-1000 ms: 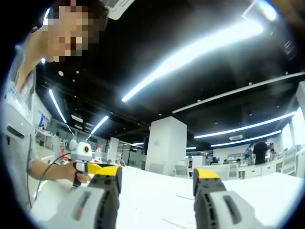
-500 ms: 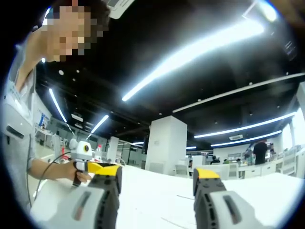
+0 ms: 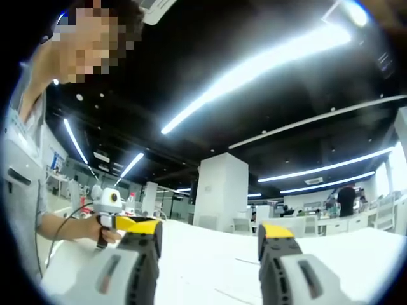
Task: Locate the socket holder cover, grip the socket holder cover, clip it into the socket holder slot.
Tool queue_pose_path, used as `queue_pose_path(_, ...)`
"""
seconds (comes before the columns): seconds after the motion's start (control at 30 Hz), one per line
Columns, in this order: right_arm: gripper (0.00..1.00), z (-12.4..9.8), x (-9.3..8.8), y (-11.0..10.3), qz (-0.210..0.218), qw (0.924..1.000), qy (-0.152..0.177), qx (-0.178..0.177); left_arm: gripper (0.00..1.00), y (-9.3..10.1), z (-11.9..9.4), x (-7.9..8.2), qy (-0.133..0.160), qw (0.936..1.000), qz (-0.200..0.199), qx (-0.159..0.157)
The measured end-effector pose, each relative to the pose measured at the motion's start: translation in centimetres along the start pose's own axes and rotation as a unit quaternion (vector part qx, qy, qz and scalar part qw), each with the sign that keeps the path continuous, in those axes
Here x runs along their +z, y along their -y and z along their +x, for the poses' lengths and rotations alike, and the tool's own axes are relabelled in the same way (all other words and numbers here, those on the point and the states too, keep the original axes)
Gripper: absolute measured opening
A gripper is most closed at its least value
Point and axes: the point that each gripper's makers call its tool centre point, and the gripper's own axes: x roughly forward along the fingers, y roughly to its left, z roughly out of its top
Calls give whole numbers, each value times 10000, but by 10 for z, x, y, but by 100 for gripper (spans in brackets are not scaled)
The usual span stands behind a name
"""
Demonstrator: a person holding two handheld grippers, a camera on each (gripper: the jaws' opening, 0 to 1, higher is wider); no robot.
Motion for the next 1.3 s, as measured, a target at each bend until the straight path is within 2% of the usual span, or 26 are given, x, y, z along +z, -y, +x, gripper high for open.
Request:
queue_pose_path(0.23,63,2,-5,0,72,9999,-80,43,63,-1,0,-2,-38,10000,10,19)
queue_pose_path(0.4,64,7,-14,0,87,9992,-360,119,63,-2,0,-4,-72,10000,2,49)
queue_pose_path(0.47,65,10,-13,0,82,9989,-432,159,63,-3,0,-4,-75,10000,5,66)
queue_pose_path(0.6,65,16,-5,1,-244,9970,-693,264,63,-4,0,-3,-69,9999,31,80)
queue_pose_path(0.77,64,20,5,2,-427,9955,-766,362,63,-3,-1,-1,-49,9999,71,79)
queue_pose_path(1.07,64,26,-2,1,-624,9901,-1102,613,63,-2,-1,-1,-53,9999,74,58)
queue_pose_path(1.27,64,25,-24,-5,-986,9711,-1844,1152,63,-2,0,-2,-95,9999,122,61)
queue_pose_path(1.3,64,24,-29,-5,-1062,9656,-2014,1253,63,-1,0,-2,-103,9998,130,53)
